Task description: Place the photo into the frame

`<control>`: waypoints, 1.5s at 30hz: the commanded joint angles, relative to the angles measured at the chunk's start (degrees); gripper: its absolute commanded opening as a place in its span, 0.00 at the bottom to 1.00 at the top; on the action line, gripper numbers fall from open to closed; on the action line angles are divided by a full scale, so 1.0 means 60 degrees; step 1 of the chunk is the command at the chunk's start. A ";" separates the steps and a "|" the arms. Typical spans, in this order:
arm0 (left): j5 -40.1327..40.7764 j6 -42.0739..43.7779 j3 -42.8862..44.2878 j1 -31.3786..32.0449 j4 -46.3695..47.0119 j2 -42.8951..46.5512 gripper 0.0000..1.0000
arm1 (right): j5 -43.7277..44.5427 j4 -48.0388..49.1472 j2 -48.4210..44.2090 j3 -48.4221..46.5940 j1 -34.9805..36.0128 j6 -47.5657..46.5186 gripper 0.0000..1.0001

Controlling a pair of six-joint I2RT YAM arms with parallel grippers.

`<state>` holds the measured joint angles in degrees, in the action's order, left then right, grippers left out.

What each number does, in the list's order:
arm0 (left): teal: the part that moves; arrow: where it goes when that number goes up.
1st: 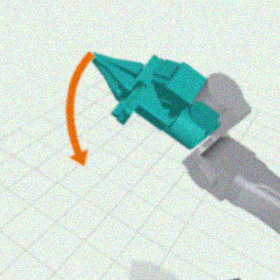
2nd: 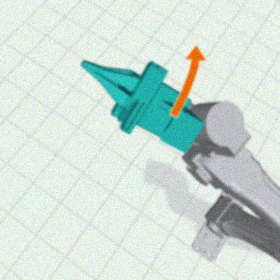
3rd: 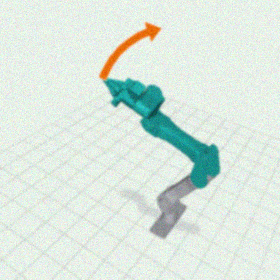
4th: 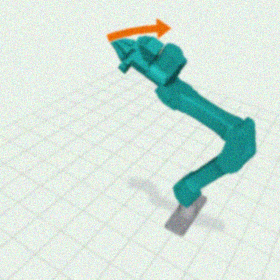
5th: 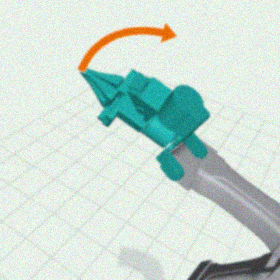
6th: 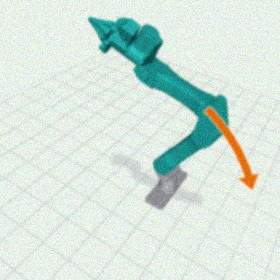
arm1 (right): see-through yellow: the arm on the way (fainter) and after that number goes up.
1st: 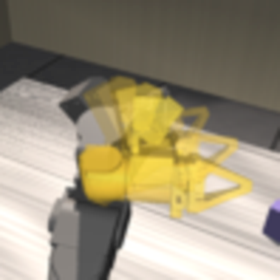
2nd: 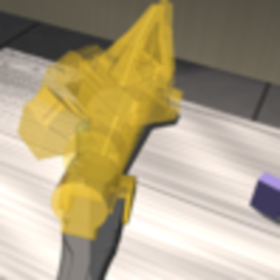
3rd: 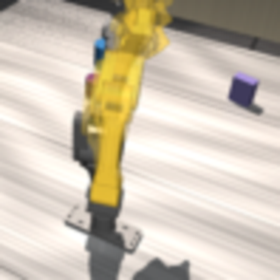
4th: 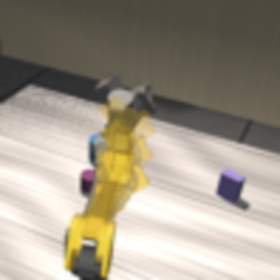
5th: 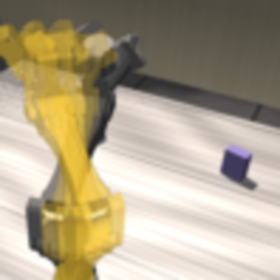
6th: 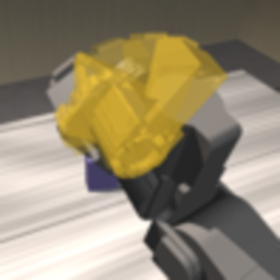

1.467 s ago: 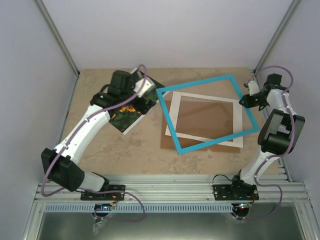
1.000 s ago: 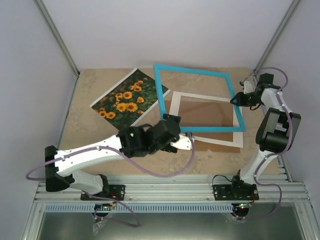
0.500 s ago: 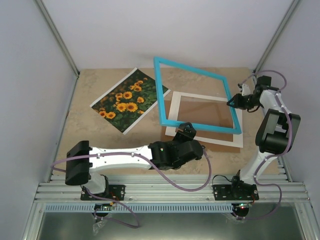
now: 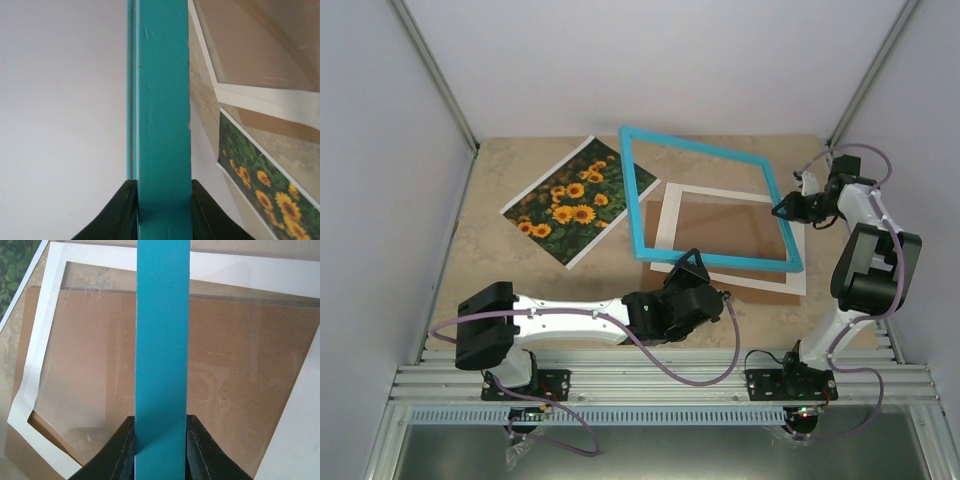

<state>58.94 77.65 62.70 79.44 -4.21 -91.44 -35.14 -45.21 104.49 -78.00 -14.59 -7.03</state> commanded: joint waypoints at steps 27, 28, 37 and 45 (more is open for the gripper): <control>-0.2654 -0.6335 0.6318 -0.2767 -0.4025 0.0814 0.00 | -0.4576 0.3201 -0.3049 -0.0888 -0.3018 0.1099 0.96; -0.3067 -0.6886 0.6529 -0.2935 -0.4337 0.0923 0.00 | -0.4656 0.3344 -0.3133 -0.0730 -0.3016 0.1111 0.96; -0.6587 -1.0815 0.8062 -0.5235 -0.6017 0.1598 0.00 | -0.5232 0.3322 -0.3339 -0.0115 -0.2922 0.1011 0.97; -1.2711 -1.4404 0.7742 -0.9450 -0.6431 0.2404 0.00 | -0.5070 0.3474 -0.3684 0.0332 -0.1857 0.0732 0.97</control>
<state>5.34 6.09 110.67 32.86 -45.34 -81.87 -64.53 -26.09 84.71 -77.10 -28.77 -1.52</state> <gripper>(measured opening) 0.229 0.971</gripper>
